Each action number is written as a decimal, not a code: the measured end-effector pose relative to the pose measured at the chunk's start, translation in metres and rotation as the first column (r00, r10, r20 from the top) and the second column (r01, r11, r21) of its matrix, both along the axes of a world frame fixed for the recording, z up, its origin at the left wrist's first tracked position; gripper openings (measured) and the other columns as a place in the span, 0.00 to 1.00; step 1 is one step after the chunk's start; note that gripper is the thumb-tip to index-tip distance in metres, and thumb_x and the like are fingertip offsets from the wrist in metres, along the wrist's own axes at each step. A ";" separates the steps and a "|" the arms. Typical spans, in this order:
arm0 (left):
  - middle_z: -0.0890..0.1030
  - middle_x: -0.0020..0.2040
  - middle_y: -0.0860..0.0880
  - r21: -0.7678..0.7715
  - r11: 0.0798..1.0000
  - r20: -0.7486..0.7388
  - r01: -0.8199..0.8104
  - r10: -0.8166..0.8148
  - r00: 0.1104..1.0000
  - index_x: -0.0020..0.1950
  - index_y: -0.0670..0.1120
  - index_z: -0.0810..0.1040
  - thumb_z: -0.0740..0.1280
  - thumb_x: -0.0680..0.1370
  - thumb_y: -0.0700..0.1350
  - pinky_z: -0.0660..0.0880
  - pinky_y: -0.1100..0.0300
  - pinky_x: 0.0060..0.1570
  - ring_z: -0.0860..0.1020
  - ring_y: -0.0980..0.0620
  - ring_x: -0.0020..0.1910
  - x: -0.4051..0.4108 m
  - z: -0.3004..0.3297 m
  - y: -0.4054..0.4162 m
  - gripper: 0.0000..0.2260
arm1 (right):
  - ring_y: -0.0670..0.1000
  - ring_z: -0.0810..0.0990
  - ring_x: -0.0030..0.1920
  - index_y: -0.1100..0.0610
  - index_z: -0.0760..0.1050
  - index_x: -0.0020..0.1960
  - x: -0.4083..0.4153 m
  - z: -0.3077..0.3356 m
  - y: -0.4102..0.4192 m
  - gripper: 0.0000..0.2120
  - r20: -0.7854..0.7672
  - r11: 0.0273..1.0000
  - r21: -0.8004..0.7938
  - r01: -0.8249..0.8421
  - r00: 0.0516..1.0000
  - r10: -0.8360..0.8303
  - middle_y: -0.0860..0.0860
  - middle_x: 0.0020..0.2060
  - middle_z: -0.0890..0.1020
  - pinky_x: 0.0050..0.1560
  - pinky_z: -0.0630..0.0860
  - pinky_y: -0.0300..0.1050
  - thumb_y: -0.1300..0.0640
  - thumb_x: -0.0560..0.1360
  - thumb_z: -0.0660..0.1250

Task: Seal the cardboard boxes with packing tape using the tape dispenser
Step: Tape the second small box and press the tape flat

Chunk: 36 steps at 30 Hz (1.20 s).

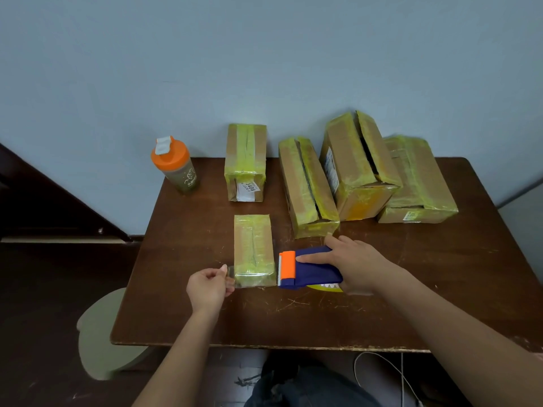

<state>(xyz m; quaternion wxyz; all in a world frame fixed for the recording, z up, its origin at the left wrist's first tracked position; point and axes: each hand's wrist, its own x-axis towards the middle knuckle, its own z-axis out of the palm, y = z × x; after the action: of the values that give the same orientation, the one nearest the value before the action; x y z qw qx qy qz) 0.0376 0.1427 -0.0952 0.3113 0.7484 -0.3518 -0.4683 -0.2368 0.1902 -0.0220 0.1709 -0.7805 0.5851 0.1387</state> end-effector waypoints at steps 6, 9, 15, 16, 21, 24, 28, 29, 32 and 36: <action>0.82 0.34 0.41 0.047 0.996 0.042 0.072 -0.074 0.996 0.41 0.42 0.80 0.68 0.79 0.44 0.81 0.58 0.35 0.81 0.48 0.30 -0.002 -0.002 -0.004 0.08 | 0.52 0.67 0.58 0.30 0.44 0.75 -0.001 -0.015 -0.001 0.43 0.037 0.999 0.033 0.019 0.999 -0.020 0.50 0.63 0.66 0.51 0.66 0.45 0.54 0.75 0.69; 0.81 0.34 0.43 0.065 0.994 0.045 0.085 -0.088 0.995 0.43 0.43 0.79 0.68 0.79 0.44 0.82 0.55 0.38 0.82 0.46 0.31 -0.005 -0.003 -0.005 0.07 | 0.52 0.66 0.58 0.30 0.44 0.75 -0.001 -0.023 -0.001 0.43 0.062 0.999 0.041 0.021 0.998 -0.023 0.50 0.63 0.65 0.51 0.65 0.44 0.54 0.76 0.68; 0.83 0.37 0.42 0.065 0.995 0.062 0.071 -0.075 0.995 0.42 0.45 0.80 0.67 0.79 0.45 0.81 0.55 0.36 0.80 0.48 0.29 -0.009 -0.009 -0.001 0.07 | 0.49 0.64 0.55 0.31 0.44 0.75 -0.004 -0.032 -0.002 0.43 0.107 0.997 0.069 0.022 0.994 -0.029 0.49 0.63 0.65 0.55 0.67 0.46 0.54 0.75 0.69; 0.83 0.36 0.43 0.062 0.995 0.070 0.076 -0.080 0.994 0.42 0.45 0.81 0.67 0.79 0.46 0.82 0.53 0.38 0.80 0.48 0.30 -0.009 -0.010 0.000 0.08 | 0.48 0.63 0.53 0.31 0.45 0.76 -0.004 -0.032 -0.002 0.43 0.113 0.997 0.071 0.019 0.993 -0.027 0.49 0.63 0.65 0.54 0.67 0.45 0.54 0.75 0.69; 0.82 0.37 0.48 0.029 0.987 0.192 0.156 -0.159 0.968 0.46 0.47 0.79 0.62 0.81 0.46 0.81 0.48 0.42 0.80 0.49 0.33 -0.014 -0.012 0.006 0.08 | 0.47 0.62 0.52 0.31 0.46 0.76 -0.004 -0.034 -0.001 0.42 0.143 0.996 0.085 0.015 0.989 -0.027 0.49 0.62 0.65 0.54 0.69 0.44 0.54 0.76 0.69; 0.81 0.43 0.49 0.056 0.979 0.262 0.196 -0.204 0.943 0.59 0.46 0.75 0.63 0.80 0.50 0.80 0.45 0.46 0.82 0.45 0.40 -0.015 -0.015 0.005 0.11 | 0.47 0.61 0.51 0.32 0.46 0.76 -0.004 -0.036 0.000 0.42 0.163 0.995 0.096 0.025 0.986 -0.040 0.50 0.62 0.65 0.57 0.69 0.45 0.55 0.76 0.69; 0.76 0.61 0.43 0.139 0.976 0.331 0.166 -0.204 0.921 0.75 0.46 0.59 0.70 0.73 0.61 0.77 0.45 0.55 0.80 0.41 0.54 0.004 -0.022 -0.001 0.38 | 0.48 0.62 0.51 0.32 0.47 0.76 -0.003 -0.037 0.001 0.42 0.177 0.994 0.108 0.032 0.983 -0.051 0.50 0.62 0.65 0.58 0.70 0.46 0.55 0.76 0.69; 0.75 0.61 0.43 0.083 0.977 0.340 0.195 -0.212 0.916 0.72 0.42 0.65 0.71 0.73 0.58 0.77 0.49 0.56 0.78 0.44 0.55 0.005 -0.016 0.000 0.34 | 0.48 0.63 0.52 0.32 0.47 0.76 -0.003 -0.037 0.002 0.42 0.176 0.994 0.108 0.033 0.983 -0.051 0.50 0.62 0.64 0.59 0.70 0.47 0.55 0.76 0.69; 0.81 0.46 0.50 -0.118 0.952 0.273 0.282 -0.242 0.931 0.51 0.45 0.81 0.68 0.78 0.49 0.77 0.61 0.47 0.79 0.54 0.45 -0.002 -0.004 0.008 0.08 | 0.47 0.63 0.52 0.33 0.47 0.76 -0.003 -0.038 0.001 0.42 0.182 0.992 0.119 0.038 0.981 -0.059 0.50 0.62 0.64 0.59 0.70 0.47 0.55 0.75 0.70; 0.83 0.49 0.47 -0.177 0.930 0.236 0.322 -0.278 0.931 0.56 0.41 0.82 0.71 0.75 0.47 0.74 0.66 0.44 0.80 0.55 0.45 -0.015 -0.008 0.014 0.13 | 0.50 0.66 0.54 0.32 0.47 0.76 -0.002 -0.038 0.003 0.42 0.192 0.991 0.122 0.047 0.979 -0.070 0.50 0.62 0.65 0.60 0.70 0.47 0.55 0.76 0.70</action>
<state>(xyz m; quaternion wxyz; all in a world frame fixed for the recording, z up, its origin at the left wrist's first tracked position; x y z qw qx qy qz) 0.0224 0.1563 -0.1031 0.2756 0.6925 -0.5410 -0.3897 -0.2390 0.1931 -0.0600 0.2772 -0.7615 0.5789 0.0903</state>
